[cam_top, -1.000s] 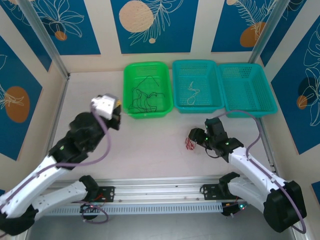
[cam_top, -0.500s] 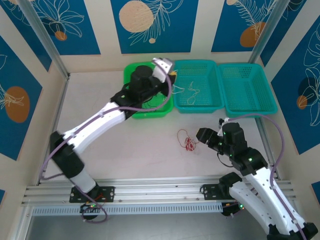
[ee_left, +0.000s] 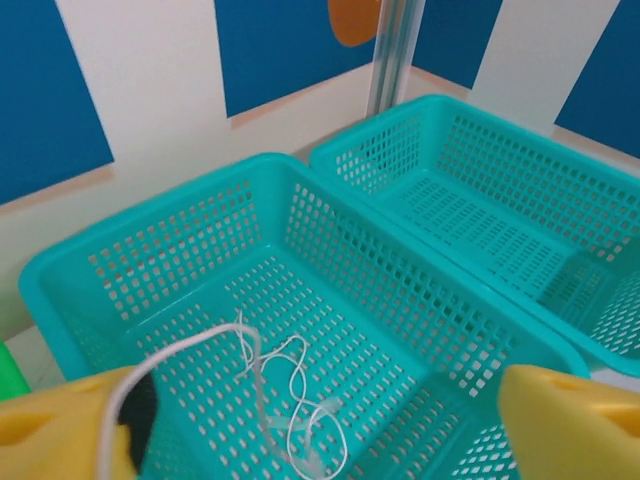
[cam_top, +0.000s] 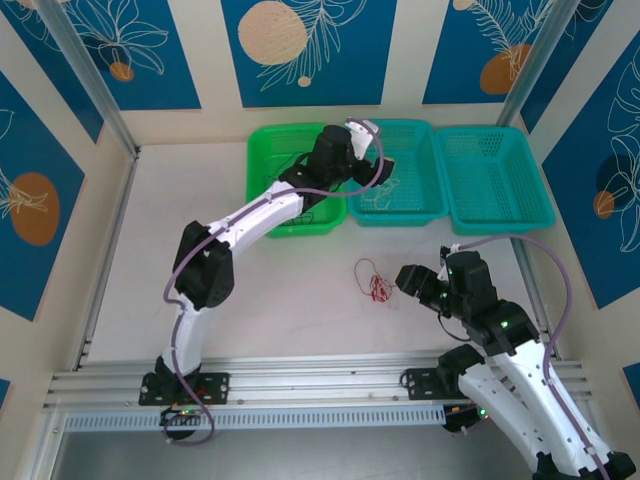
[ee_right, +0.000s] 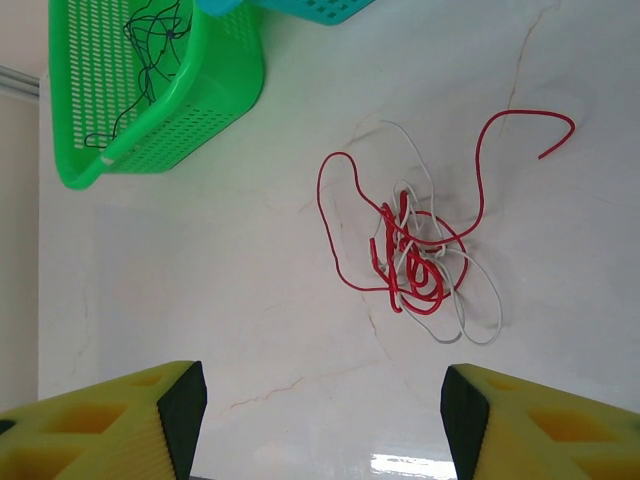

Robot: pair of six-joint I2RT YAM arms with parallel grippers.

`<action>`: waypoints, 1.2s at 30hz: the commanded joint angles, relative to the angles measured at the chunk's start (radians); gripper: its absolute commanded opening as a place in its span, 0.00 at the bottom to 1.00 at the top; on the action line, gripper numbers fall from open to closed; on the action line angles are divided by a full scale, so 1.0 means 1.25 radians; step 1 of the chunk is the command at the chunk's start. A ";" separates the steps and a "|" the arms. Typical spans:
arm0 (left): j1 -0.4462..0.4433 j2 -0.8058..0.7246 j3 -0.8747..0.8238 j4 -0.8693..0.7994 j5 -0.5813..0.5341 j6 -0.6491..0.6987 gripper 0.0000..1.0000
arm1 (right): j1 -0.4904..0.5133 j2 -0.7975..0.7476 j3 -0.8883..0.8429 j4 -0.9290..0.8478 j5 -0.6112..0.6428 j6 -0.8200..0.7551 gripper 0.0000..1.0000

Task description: Untangle the cables

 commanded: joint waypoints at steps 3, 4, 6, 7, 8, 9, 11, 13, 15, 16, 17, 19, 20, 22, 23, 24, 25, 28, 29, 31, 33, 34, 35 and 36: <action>0.008 -0.200 -0.195 0.102 0.051 -0.010 1.00 | -0.010 0.039 -0.016 0.005 -0.036 -0.011 0.65; 0.008 -0.224 -0.221 0.095 0.063 -0.004 1.00 | -0.011 0.054 -0.018 0.013 -0.041 -0.013 0.65; 0.009 -0.252 -0.236 0.071 0.096 0.007 1.00 | -0.013 0.094 -0.020 0.038 -0.057 -0.018 0.65; 0.009 -0.247 -0.210 0.019 0.104 0.013 1.00 | -0.013 0.113 -0.022 0.054 -0.066 -0.018 0.65; 0.009 -0.233 -0.167 -0.050 0.106 0.021 1.00 | -0.013 0.134 -0.022 0.073 -0.079 -0.018 0.65; 0.009 -0.216 -0.132 -0.101 0.108 0.025 1.00 | -0.014 0.156 -0.018 0.090 -0.090 -0.016 0.65; 0.011 -0.180 -0.096 -0.127 0.124 0.018 1.00 | -0.012 0.190 -0.011 0.117 -0.104 -0.009 0.65; 0.012 -0.136 -0.053 -0.130 0.135 0.006 1.00 | -0.012 0.210 -0.008 0.142 -0.112 -0.004 0.65; 0.013 -0.083 0.010 -0.136 0.136 0.001 1.00 | -0.012 0.220 -0.006 0.155 -0.108 -0.010 0.65; 0.013 -0.055 0.046 -0.139 0.136 -0.004 1.00 | -0.013 0.220 -0.005 0.154 -0.104 -0.011 0.65; 0.015 -0.020 0.094 -0.149 0.142 -0.011 1.00 | -0.013 0.216 -0.004 0.152 -0.105 -0.014 0.65; 0.017 0.040 0.212 -0.211 0.163 -0.018 1.00 | -0.014 0.203 0.003 0.139 -0.101 -0.014 0.65; 0.016 0.058 0.248 -0.232 0.180 -0.023 1.00 | -0.014 0.195 0.006 0.129 -0.098 -0.018 0.65; 0.015 0.048 0.235 -0.218 0.199 -0.039 1.00 | -0.018 0.178 0.008 0.109 -0.086 -0.025 0.65; 0.012 0.024 0.193 -0.191 0.202 -0.044 1.00 | -0.024 0.170 0.005 0.102 -0.081 -0.029 0.65; 0.009 -0.014 0.139 -0.150 0.200 -0.049 1.00 | -0.034 0.165 0.001 0.098 -0.076 -0.032 0.65; 0.007 -0.054 0.072 -0.103 0.198 -0.054 1.00 | -0.046 0.163 -0.004 0.097 -0.078 -0.032 0.65; 0.004 -0.206 -0.176 0.050 0.182 -0.081 1.00 | -0.081 0.184 -0.022 0.114 -0.106 -0.042 0.65; 0.003 -0.260 -0.258 0.085 0.174 -0.087 1.00 | -0.089 0.199 -0.029 0.124 -0.115 -0.048 0.65; -0.003 -0.352 -0.406 0.143 0.158 -0.105 1.00 | -0.095 0.240 -0.034 0.142 -0.120 -0.064 0.65; -0.011 -0.445 -0.547 0.187 0.134 -0.131 1.00 | -0.095 0.300 -0.034 0.163 -0.121 -0.081 0.65; -0.014 -0.478 -0.603 0.198 0.126 -0.146 1.00 | -0.093 0.330 -0.031 0.171 -0.125 -0.087 0.64; -0.019 -0.515 -0.658 0.204 0.120 -0.164 1.00 | -0.089 0.368 -0.028 0.180 -0.126 -0.091 0.61; -0.023 -0.547 -0.707 0.207 0.112 -0.183 1.00 | -0.080 0.403 -0.026 0.184 -0.115 -0.087 0.59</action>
